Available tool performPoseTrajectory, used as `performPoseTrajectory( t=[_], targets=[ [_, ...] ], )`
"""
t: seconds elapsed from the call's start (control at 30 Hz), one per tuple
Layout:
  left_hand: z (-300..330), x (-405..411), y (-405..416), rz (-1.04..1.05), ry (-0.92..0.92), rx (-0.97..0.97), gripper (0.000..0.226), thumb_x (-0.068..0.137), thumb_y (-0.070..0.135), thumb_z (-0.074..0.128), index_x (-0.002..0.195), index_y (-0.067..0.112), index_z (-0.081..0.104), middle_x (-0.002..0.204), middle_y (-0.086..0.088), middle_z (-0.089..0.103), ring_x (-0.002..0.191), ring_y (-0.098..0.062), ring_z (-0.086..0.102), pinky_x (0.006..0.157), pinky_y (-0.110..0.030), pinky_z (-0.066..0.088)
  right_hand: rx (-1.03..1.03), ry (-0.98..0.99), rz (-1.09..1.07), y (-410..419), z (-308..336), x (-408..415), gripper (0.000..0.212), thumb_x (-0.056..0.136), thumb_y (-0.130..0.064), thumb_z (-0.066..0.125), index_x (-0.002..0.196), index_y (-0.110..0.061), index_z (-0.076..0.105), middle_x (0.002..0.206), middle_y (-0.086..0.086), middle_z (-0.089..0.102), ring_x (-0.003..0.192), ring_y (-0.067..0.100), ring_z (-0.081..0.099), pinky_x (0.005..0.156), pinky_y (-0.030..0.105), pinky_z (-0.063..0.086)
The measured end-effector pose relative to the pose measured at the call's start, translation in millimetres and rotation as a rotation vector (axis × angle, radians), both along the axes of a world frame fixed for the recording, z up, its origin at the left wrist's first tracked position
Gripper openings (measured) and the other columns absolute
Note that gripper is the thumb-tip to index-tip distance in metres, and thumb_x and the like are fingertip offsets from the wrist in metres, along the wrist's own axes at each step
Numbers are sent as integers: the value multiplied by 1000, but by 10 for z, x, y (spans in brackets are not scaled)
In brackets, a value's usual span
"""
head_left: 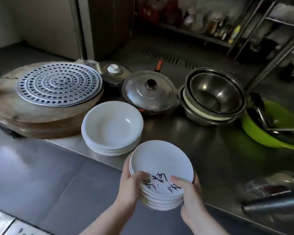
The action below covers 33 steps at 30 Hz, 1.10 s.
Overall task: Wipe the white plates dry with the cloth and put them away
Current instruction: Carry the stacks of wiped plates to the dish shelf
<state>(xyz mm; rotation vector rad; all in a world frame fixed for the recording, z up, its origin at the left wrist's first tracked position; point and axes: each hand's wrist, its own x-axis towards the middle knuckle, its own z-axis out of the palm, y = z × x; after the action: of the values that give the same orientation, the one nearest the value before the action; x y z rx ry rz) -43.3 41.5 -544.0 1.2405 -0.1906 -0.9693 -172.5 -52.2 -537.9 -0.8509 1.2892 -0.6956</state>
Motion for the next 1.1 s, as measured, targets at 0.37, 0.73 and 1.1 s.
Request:
performPoseTrajectory(
  t=[0.37, 0.73, 1.1],
  targets=[
    [-735, -6, -959, -81, 15, -5, 61, 57, 12, 61, 113, 37, 62, 105, 0, 72, 101, -23, 67, 84, -40, 56, -50, -57, -86, -826, -743, -59, 65, 56, 3, 75, 110, -32, 64, 98, 1, 74, 94, 30, 68, 86, 48, 55],
    [-961, 111, -1201, -51, 14, 34, 62, 57, 14, 62, 117, 31, 59, 100, -2, 74, 92, -20, 70, 66, -25, 54, -73, -78, -27, -1116, -968, 76, 62, 58, 2, 74, 109, -32, 65, 93, -5, 74, 89, 21, 70, 72, 34, 54],
    [-1079, 290, -1414, -67, -31, 11, 67, 59, 15, 62, 123, 34, 56, 106, -7, 72, 99, -28, 69, 87, -44, 56, -119, -82, -80, -1273, -1102, 266, 67, 58, 0, 77, 114, -34, 63, 91, -9, 74, 91, 19, 68, 72, 32, 54]
  ],
)
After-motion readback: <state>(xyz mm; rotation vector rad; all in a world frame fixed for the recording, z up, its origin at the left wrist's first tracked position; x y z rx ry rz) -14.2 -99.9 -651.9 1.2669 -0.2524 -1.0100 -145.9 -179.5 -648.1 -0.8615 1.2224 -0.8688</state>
